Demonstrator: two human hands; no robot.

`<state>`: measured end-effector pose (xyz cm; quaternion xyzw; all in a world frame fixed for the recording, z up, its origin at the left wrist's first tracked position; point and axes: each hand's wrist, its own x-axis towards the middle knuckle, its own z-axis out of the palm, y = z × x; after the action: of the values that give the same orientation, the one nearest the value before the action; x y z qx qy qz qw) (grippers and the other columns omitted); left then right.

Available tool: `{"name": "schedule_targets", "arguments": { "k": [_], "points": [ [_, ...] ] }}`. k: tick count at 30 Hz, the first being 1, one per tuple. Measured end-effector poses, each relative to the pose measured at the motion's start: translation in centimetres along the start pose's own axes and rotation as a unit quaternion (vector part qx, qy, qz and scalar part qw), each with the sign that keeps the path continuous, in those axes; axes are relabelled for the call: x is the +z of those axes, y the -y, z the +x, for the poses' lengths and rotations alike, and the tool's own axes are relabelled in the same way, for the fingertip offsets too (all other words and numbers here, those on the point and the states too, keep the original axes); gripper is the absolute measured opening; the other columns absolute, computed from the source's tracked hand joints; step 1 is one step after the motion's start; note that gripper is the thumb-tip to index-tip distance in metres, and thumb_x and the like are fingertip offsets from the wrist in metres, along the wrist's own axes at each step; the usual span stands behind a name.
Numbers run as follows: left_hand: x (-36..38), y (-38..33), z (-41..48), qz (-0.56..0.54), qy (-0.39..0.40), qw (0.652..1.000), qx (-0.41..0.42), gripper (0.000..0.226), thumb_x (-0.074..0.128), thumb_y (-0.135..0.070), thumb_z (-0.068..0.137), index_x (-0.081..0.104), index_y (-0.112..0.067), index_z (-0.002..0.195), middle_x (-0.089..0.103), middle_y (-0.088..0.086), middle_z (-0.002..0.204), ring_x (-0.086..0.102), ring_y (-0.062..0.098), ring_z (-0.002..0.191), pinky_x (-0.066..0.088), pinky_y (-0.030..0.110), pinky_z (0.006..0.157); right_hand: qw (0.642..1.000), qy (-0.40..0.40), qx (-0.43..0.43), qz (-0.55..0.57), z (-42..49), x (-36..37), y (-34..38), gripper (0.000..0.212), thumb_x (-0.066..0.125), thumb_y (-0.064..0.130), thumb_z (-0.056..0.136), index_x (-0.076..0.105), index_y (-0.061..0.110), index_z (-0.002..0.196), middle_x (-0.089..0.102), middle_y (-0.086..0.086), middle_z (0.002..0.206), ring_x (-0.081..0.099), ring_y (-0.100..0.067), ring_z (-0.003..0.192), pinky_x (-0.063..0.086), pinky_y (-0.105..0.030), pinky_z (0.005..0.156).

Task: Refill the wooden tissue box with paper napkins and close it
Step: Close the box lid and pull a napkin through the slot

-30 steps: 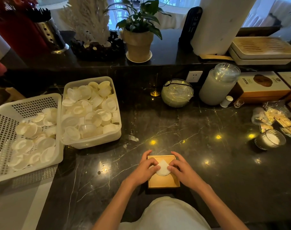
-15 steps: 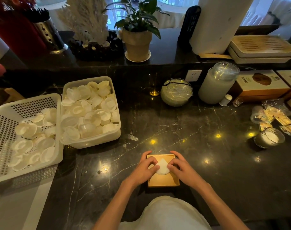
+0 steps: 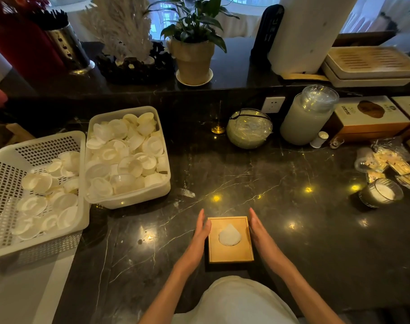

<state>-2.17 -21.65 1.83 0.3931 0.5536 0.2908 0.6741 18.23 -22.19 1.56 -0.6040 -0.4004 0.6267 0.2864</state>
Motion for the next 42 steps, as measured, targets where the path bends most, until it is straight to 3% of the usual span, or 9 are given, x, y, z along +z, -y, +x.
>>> {"name": "schedule_targets", "arguments": {
  "k": [4,7,12,19,24,32,37,39,42],
  "points": [
    [0.9,2.6,-0.1,-0.053,0.002,0.998,-0.038,0.081,0.034,-0.08,0.084,0.001,-0.05,0.152,0.017,-0.005,0.164,0.025,0.023,0.148,0.019,0.054,0.121,0.995,0.003,0.046,0.086,-0.7,1.3,-0.6,0.045,0.014,0.061,0.098,0.047,0.049,0.127,0.059,0.011,0.133,0.057,-0.008,0.12,0.039,-0.038,0.109],
    [1.4,3.8,-0.3,-0.078,-0.007,0.995,-0.057,0.083,0.034,-0.089,0.076,0.015,-0.054,0.149,0.04,-0.004,0.154,0.044,0.021,0.138,0.031,0.056,0.116,0.994,-0.005,0.045,0.1,-0.9,2.0,-0.9,0.044,0.013,0.059,0.099,0.048,0.052,0.124,0.064,0.01,0.129,0.06,-0.01,0.119,0.046,-0.035,0.102],
    [1.9,3.5,-0.2,-0.099,-0.017,0.992,-0.08,0.063,0.016,-0.068,0.095,0.042,-0.04,0.144,0.065,-0.01,0.131,0.063,0.011,0.118,0.042,0.047,0.111,0.989,0.005,0.061,0.138,-0.7,1.6,-2.0,0.053,0.011,0.061,0.098,0.041,0.046,0.138,0.062,0.009,0.135,0.057,-0.011,0.125,0.045,-0.031,0.099],
    [2.0,2.8,1.3,-0.114,-0.033,0.989,-0.087,0.064,0.023,-0.069,0.095,0.046,-0.035,0.144,0.067,-0.004,0.129,0.064,0.014,0.117,0.043,0.049,0.109,0.979,0.014,0.091,0.185,0.5,1.0,-1.8,0.058,0.012,0.063,0.097,0.045,0.04,0.138,0.066,0.007,0.13,0.061,-0.011,0.121,0.049,-0.029,0.091],
    [1.3,-2.3,6.2,-0.112,-0.005,0.992,-0.055,0.057,0.018,-0.056,0.102,0.051,-0.027,0.139,0.071,-0.004,0.12,0.068,0.013,0.11,0.054,0.034,0.095,0.976,0.014,0.058,0.21,5.9,-1.1,2.6,0.065,0.013,0.061,0.098,0.046,0.025,0.141,0.066,-0.005,0.131,0.062,-0.021,0.121,0.048,-0.04,0.098],
    [-1.1,-9.3,16.5,-0.096,-0.026,0.994,-0.038,0.064,0.023,-0.066,0.097,0.056,-0.025,0.134,0.069,0.007,0.125,0.068,0.023,0.112,0.052,0.046,0.098,0.972,0.047,0.067,0.221,17.2,-3.3,10.4,0.076,0.016,0.07,0.094,0.031,0.022,0.151,0.054,-0.009,0.143,0.052,-0.027,0.13,0.04,-0.046,0.108],
    [-3.3,-11.7,21.1,-0.087,-0.051,0.995,-0.024,0.063,0.021,-0.054,0.103,0.052,-0.012,0.138,0.066,0.013,0.125,0.069,0.024,0.107,0.059,0.036,0.085,0.966,0.055,0.073,0.243,22.0,-2.3,13.4,0.075,0.014,0.068,0.096,0.031,0.02,0.15,0.06,-0.012,0.133,0.059,-0.025,0.118,0.051,-0.038,0.084],
    [-4.1,-12.2,22.3,-0.102,-0.053,0.993,-0.019,0.06,0.02,-0.051,0.104,0.052,-0.011,0.137,0.069,0.01,0.118,0.07,0.021,0.1,0.059,0.029,0.073,0.963,0.051,0.083,0.253,23.2,-1.9,14.2,0.075,0.015,0.069,0.095,0.027,0.022,0.152,0.055,-0.013,0.141,0.057,-0.028,0.122,0.051,-0.038,0.083],
    [-4.9,-12.4,23.6,-0.104,-0.055,0.993,-0.015,0.058,0.018,-0.049,0.105,0.051,-0.013,0.136,0.069,0.007,0.113,0.07,0.018,0.098,0.057,0.029,0.075,0.963,0.045,0.089,0.252,24.8,-1.4,14.6,0.076,0.017,0.07,0.094,0.028,0.023,0.153,0.053,-0.014,0.143,0.053,-0.032,0.128,0.052,-0.041,0.085]
  ]
}}
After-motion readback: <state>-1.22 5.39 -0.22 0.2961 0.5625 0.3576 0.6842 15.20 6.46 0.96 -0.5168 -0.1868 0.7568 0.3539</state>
